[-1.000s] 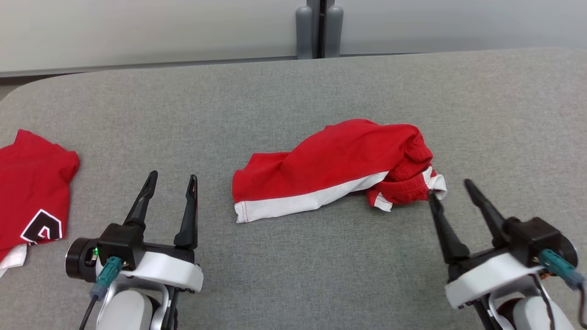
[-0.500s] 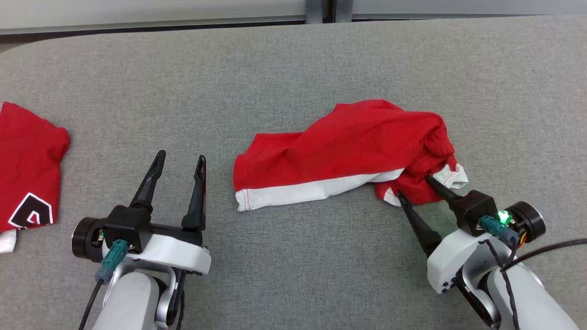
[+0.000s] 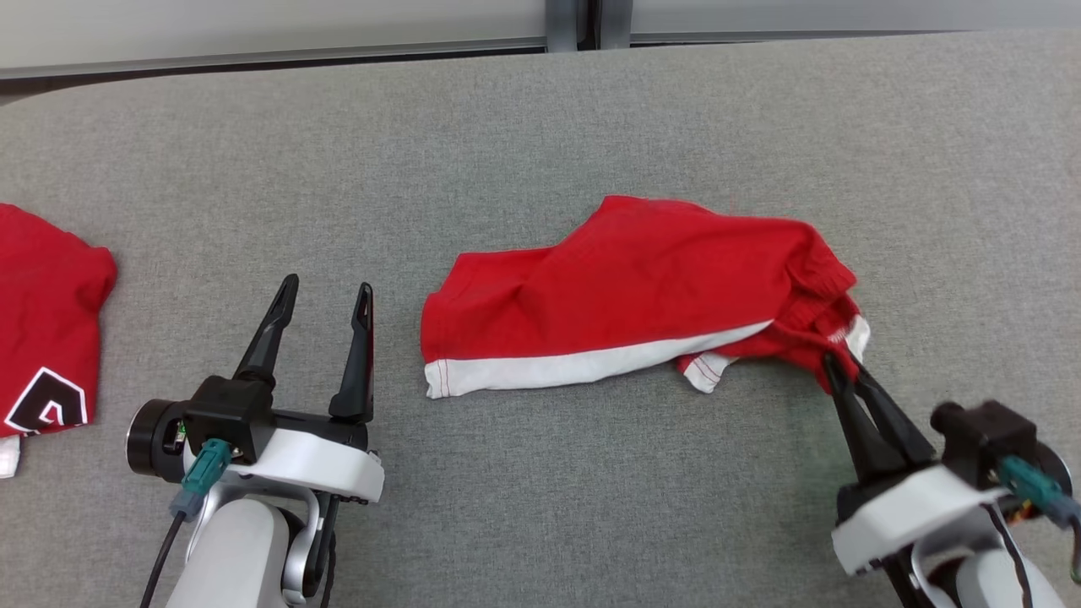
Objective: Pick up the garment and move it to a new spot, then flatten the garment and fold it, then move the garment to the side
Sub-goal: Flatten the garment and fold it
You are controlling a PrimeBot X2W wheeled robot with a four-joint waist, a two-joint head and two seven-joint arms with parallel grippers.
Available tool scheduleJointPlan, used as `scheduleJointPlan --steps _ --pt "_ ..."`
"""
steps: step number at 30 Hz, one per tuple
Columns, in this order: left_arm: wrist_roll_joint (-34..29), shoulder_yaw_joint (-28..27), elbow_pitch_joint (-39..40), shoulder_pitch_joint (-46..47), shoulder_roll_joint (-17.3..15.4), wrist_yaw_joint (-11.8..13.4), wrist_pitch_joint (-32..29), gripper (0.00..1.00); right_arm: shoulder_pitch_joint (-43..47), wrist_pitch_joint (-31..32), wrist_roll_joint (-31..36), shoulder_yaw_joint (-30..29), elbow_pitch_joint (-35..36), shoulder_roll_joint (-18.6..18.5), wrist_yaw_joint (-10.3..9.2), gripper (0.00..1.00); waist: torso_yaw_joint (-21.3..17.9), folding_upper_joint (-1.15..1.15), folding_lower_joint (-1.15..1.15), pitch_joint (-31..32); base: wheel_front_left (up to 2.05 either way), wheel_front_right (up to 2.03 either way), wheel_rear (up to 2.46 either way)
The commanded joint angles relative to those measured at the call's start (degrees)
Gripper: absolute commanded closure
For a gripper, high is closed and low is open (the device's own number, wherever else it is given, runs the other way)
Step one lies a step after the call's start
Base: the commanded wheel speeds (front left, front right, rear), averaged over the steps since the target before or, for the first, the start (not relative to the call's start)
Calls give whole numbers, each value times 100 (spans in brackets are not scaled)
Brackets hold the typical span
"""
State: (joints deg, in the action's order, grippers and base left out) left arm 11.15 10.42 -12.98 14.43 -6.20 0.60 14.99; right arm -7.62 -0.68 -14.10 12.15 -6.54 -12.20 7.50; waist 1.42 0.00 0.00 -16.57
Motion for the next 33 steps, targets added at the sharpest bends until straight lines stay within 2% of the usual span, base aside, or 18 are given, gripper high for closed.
scheduleJointPlan --steps 1,5,9,10,11,12,13,24,27,33 --pt "24 -19 23 -14 -17 29 25 0 197 -22 16 -97 105 47 -2 100 4 0 0 16 0 0 0" --pt "14 -32 37 -52 -22 21 26 0 746 114 78 -174 226 143 -2 100 24 0 0 56 0 0 0" --pt "7 -45 26 -88 -21 24 26 0 1080 176 84 63 21 171 -2 100 33 0 0 104 0 0 0" --pt "6 -53 19 -94 -25 26 25 0 1126 231 83 134 -66 160 -2 91 31 0 0 122 0 0 0" --pt "9 -54 11 -101 -25 25 25 0 1128 148 45 164 -95 185 -2 64 30 0 0 136 0 0 0" --pt "12 -57 7 -105 -24 23 26 0 1107 84 20 175 -108 214 -2 22 31 0 0 147 0 0 0" --pt "17 -65 1 -111 -27 23 26 0 1072 1 -1 180 -97 237 -1 0 27 0 0 162 0 0 0" --pt "63 -117 -47 -336 -42 81 15 0 751 -626 30 147 580 252 -2 0 -4 0 0 441 0 0 0" --pt "71 -136 -37 -469 -59 116 15 0 635 -684 97 39 771 238 -1 0 -20 0 0 583 0 0 0" --pt "73 -72 -45 -700 -70 148 6 0 644 -605 159 -145 716 264 -1 0 11 0 0 795 0 0 0"
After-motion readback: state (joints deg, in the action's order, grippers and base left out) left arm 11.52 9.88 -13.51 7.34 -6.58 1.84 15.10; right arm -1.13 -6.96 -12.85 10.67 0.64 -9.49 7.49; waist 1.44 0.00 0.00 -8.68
